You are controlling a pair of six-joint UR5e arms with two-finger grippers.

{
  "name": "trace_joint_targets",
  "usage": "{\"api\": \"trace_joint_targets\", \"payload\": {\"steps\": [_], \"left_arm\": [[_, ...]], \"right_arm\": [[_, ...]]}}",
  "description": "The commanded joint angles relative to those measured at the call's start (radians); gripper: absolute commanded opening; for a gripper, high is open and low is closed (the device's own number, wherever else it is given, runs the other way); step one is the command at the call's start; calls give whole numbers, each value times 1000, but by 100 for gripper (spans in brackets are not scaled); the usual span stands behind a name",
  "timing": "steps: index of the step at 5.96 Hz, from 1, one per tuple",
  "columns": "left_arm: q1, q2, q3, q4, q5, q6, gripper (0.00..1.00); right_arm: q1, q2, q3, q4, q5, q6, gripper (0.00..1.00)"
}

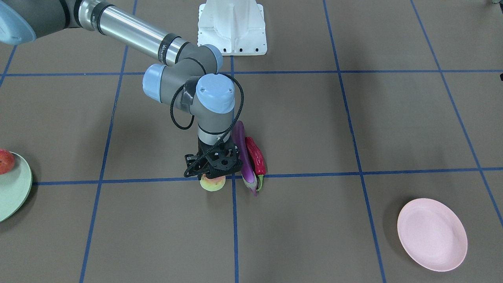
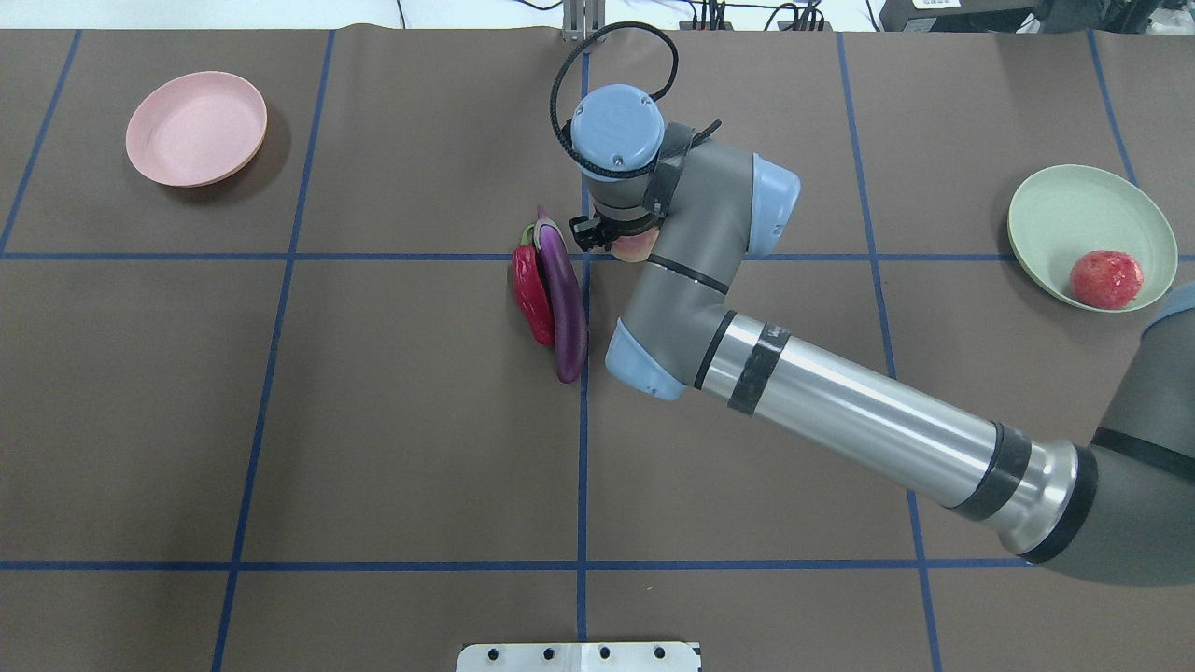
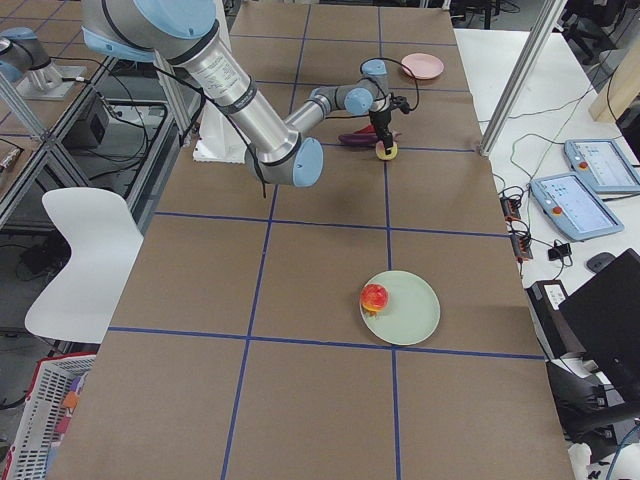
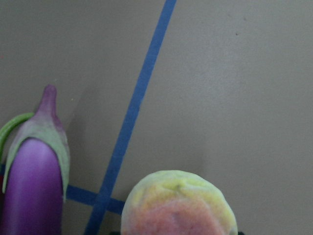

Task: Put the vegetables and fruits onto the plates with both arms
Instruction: 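Grasp the peach with the right gripper and lift it, then carry the peach to the green plate and release it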

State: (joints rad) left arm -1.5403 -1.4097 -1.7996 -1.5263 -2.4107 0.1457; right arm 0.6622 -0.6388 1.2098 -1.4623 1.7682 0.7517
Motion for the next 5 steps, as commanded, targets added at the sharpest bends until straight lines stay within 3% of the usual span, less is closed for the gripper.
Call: {"api": "trace_joint_targets", "payload": {"steps": [1,3,5], "left_arm": [[0,0,3,0,1,0,100],[5,-2,3,0,-1,0,100],[5,-2,2,0,-1,0,100]], "right_arm": [[141,-136,104,-3,117,-242,0],[349,-347,139,20,230,-667,0],[582,-509,120,31,447,-1049,0]]}}
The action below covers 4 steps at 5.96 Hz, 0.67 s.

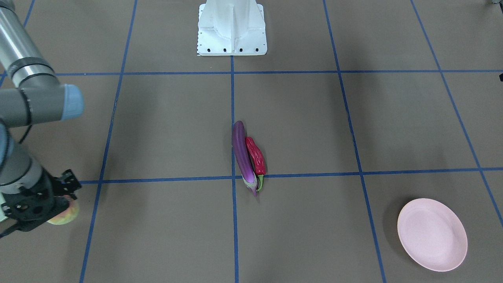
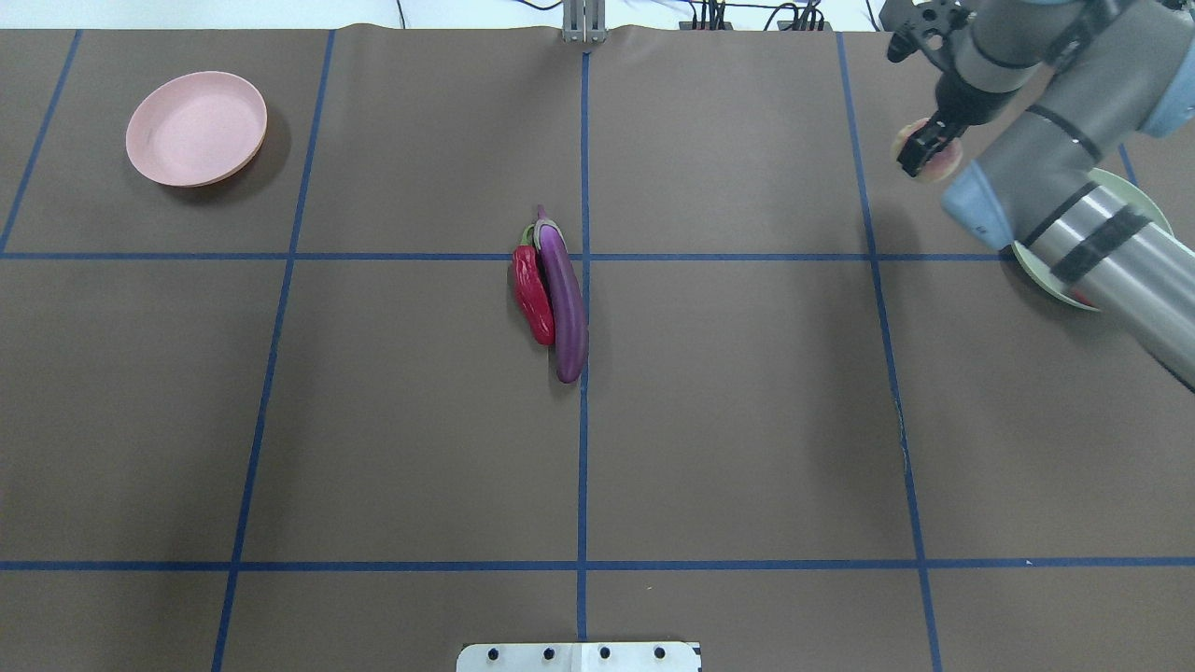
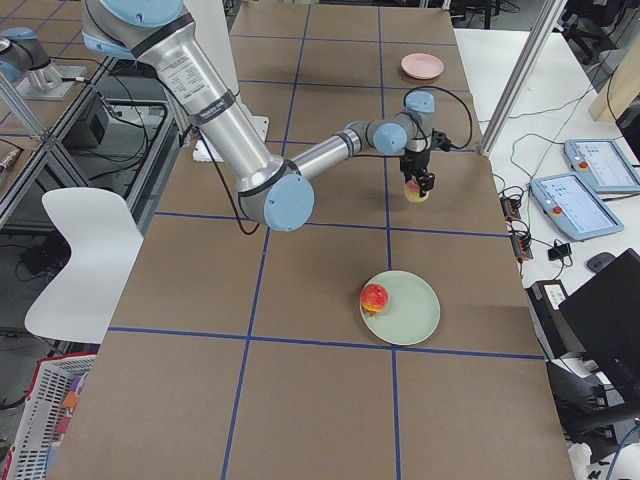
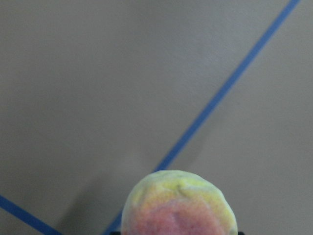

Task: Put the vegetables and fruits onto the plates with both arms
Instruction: 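Carry the peach to the green plate and release it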

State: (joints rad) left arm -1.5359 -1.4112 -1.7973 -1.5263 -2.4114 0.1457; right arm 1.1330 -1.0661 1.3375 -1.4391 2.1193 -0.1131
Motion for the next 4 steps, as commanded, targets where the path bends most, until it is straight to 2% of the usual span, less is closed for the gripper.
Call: {"api": "trace_joint_targets", "payload": {"steps": [1,2,3,4], "left_arm": [[0,0,-1,0,0,0,100],[2,0,-1,0,0,0,100],[0,0,-2,0,0,0,100],[0,0,-4,0,0,-2,100]], "right_arm": [[152,-142,-93,141,153,-238,0],[151,-146,-204,275,166,-232,0],[151,-146,-213,287,166,-173,66],[151,-153,-204,289,177,-61,99]]}}
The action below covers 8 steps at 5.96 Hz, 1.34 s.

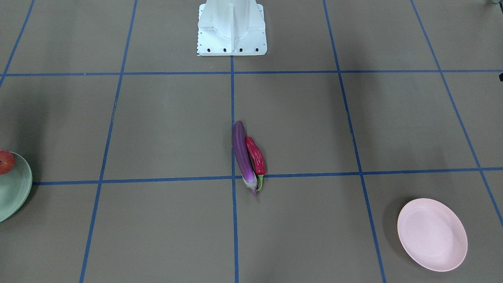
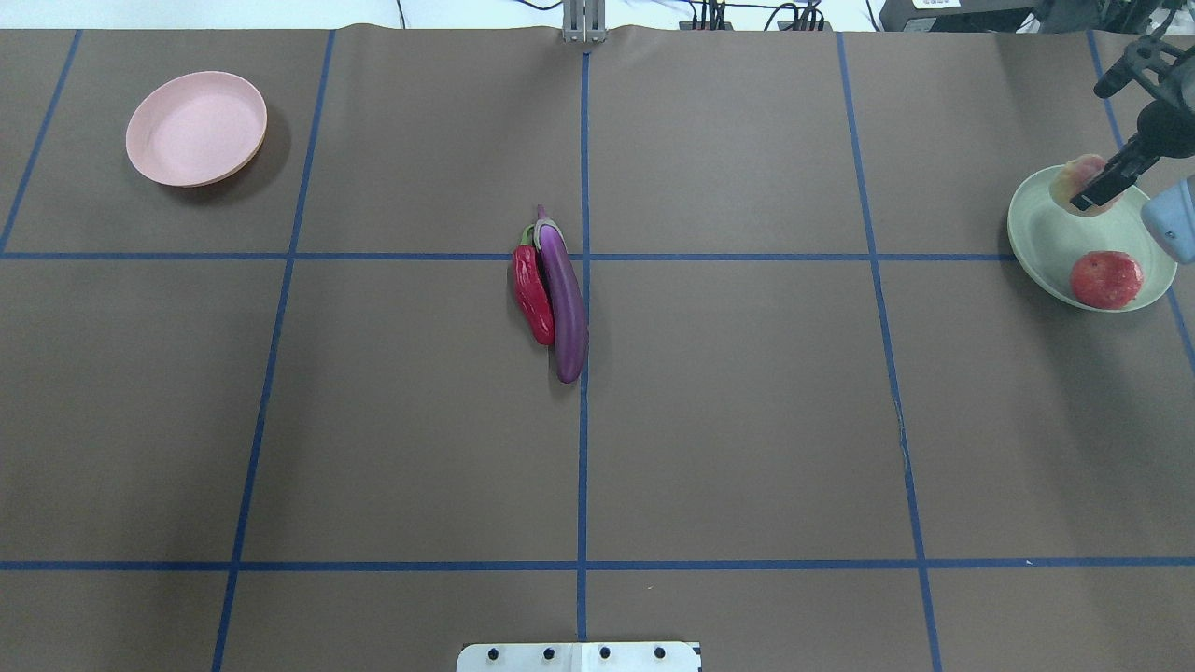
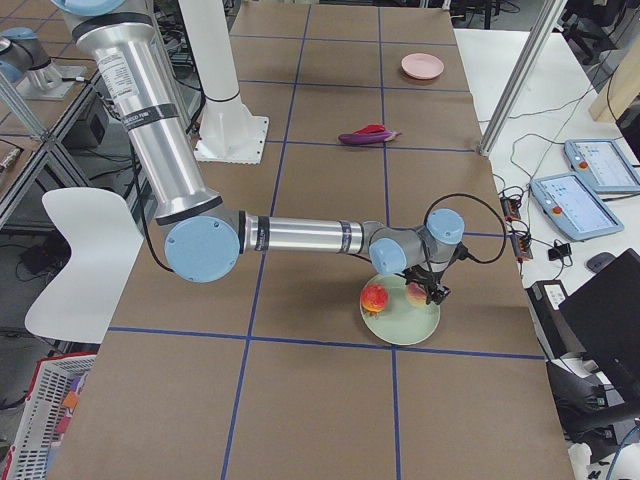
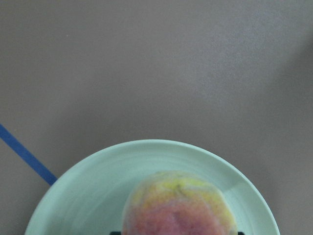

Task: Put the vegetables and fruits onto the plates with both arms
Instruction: 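Carry the peach to the green plate and release it, then withdraw the right gripper from the green plate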

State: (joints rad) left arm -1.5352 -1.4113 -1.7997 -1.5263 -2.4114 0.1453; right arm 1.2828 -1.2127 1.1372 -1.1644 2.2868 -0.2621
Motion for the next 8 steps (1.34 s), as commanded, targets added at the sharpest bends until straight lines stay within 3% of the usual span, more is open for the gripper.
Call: {"api": "trace_joint_targets", "payload": {"steps": [1,2,4,6,7,8], "left_arm": [[0,0,-7,0,0,-1,100],[0,-6,-21,0,0,-9,100],[0,-18,-18,-108,-2,-7,100],[3,-149,29,-202,5,-38,100],[44,-205,16,-215,-1,-310,100],[172,-277,-22,-207,17,-572,100]], "right_arm": [[4,-14,25,14,44,263,100],[68,-55,112,-35,52,297,100],[281,-179,404,-380,60,267,100],[381,-298,658,-678,39,148,100],[382,-342,691,-679,34,147,100],[378,-367,694,-673,39,149,100]]}}
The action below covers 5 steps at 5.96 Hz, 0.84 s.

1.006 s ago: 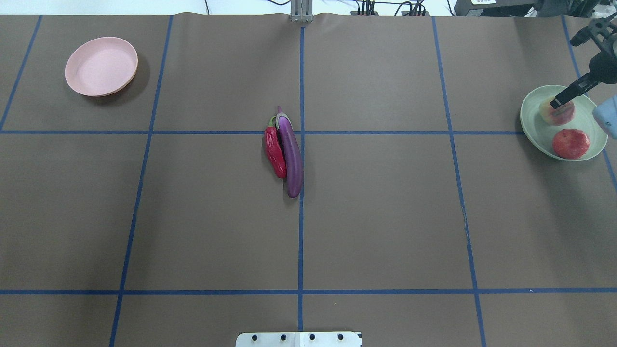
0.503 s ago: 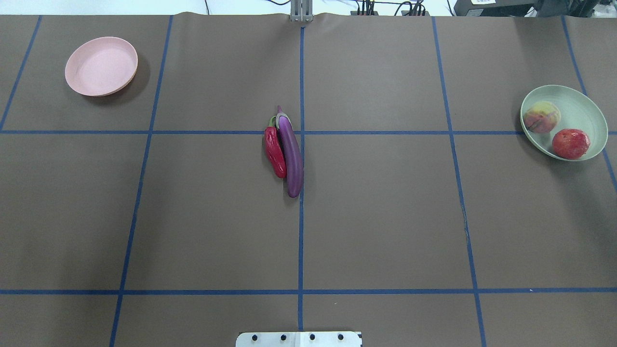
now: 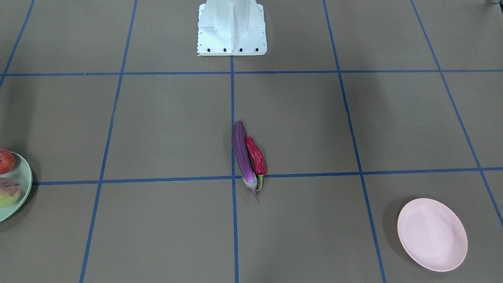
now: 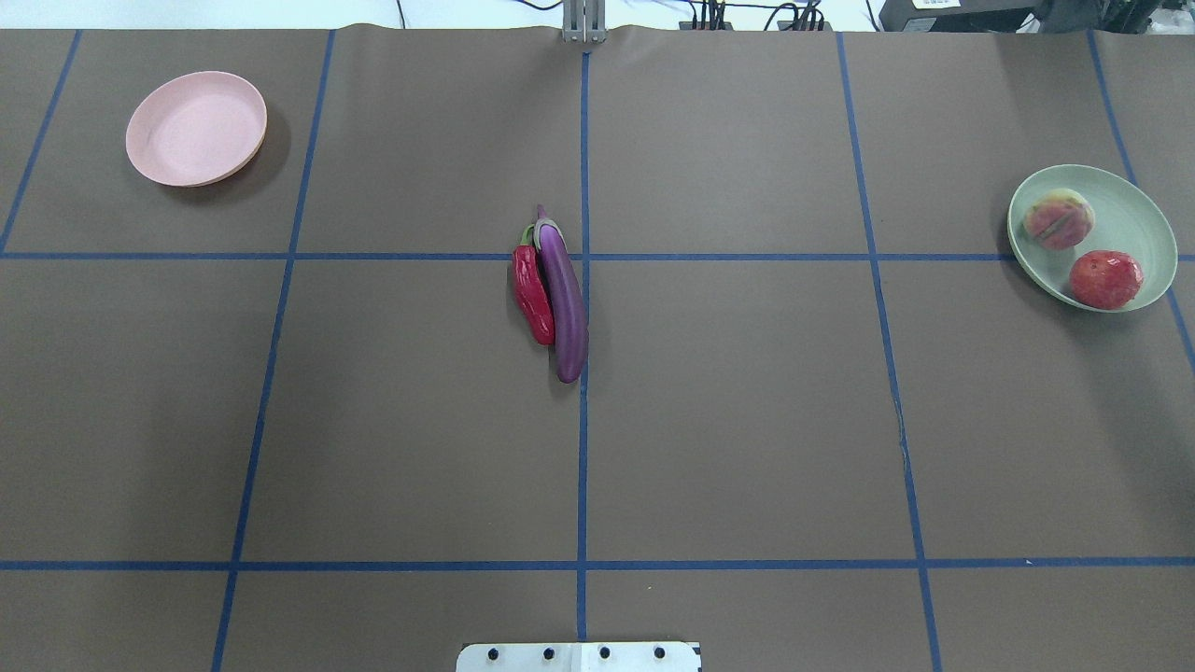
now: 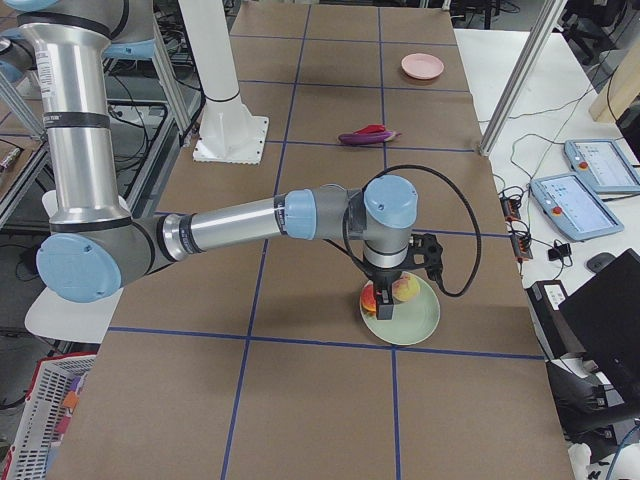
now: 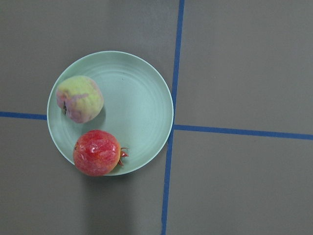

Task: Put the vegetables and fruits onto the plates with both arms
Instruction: 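Withdraw the right gripper from the green plate, then move the left gripper down over the purple eggplant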

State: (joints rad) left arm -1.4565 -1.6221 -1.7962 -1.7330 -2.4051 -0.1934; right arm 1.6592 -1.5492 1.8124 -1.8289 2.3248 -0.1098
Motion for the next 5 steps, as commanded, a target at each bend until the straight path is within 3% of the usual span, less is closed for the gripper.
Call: {"api": "trace_joint_targets", "payload": {"steps": [1,2,3,4,5], "left_arm": [[198,-147,-52,-6,88,-326,100],[320,-179,-86,6,92,-415,100],[432,-287,-69,9,99,-602,100],[572,-396,-40,9,160,-823,100],[688,-508,42,22,329,-971,100]], "right_arm": [[-2,-63,18,34,2,2,100],[-16,-113,18,128,7,18,100],[-30,-124,19,151,7,33,100],[-39,-124,21,152,7,38,100],[-42,-123,21,152,7,38,100]]}}
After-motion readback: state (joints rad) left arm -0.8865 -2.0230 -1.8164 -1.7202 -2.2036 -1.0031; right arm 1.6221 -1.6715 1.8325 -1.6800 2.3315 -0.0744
